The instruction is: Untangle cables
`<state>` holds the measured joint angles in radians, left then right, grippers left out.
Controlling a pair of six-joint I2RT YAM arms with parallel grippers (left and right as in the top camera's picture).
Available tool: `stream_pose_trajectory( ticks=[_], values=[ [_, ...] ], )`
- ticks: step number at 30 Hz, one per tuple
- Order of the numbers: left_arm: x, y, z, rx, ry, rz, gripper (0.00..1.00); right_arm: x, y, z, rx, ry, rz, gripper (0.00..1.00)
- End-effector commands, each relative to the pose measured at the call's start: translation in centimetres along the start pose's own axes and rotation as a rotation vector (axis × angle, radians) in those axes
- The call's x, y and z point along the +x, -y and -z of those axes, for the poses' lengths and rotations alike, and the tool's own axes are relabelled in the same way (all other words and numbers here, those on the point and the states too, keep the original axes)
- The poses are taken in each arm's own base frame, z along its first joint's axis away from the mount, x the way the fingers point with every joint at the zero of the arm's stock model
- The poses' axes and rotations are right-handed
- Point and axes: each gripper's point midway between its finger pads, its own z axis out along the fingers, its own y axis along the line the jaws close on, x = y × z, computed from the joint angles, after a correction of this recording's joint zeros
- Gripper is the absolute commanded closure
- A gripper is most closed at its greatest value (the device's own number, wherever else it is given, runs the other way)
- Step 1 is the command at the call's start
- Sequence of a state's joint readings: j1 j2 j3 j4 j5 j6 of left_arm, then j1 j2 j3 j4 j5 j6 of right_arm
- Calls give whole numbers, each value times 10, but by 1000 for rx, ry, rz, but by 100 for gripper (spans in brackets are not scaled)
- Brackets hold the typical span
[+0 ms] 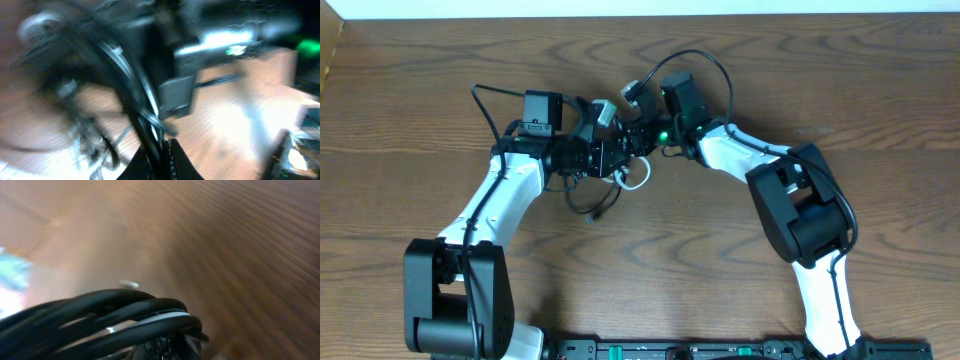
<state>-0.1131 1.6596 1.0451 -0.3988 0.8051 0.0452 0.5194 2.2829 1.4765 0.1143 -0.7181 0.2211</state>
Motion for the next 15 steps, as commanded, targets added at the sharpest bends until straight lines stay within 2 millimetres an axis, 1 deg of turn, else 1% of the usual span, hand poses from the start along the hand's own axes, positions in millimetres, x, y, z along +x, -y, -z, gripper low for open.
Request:
stream_pose_trajectory(
  ticks=[1,3,6,9,12,15],
  values=[
    [10,-67,19,-425,4,201,92,-3,63,9,353,53,-37,99],
    [22,-95,35,-619,3,297,92,4,74,13,434,35,-50,99],
    [38,-119,59,-823,-16,349,92,17,91,20,564,-4,-67,99],
    [47,-128,72,-923,-45,350,92,26,108,33,704,-27,-72,99],
    [52,-136,85,-1010,-57,343,92,35,122,47,811,-54,-79,99],
    [52,-137,85,-1015,-55,342,92,40,124,50,814,-75,-91,99]
  ],
)
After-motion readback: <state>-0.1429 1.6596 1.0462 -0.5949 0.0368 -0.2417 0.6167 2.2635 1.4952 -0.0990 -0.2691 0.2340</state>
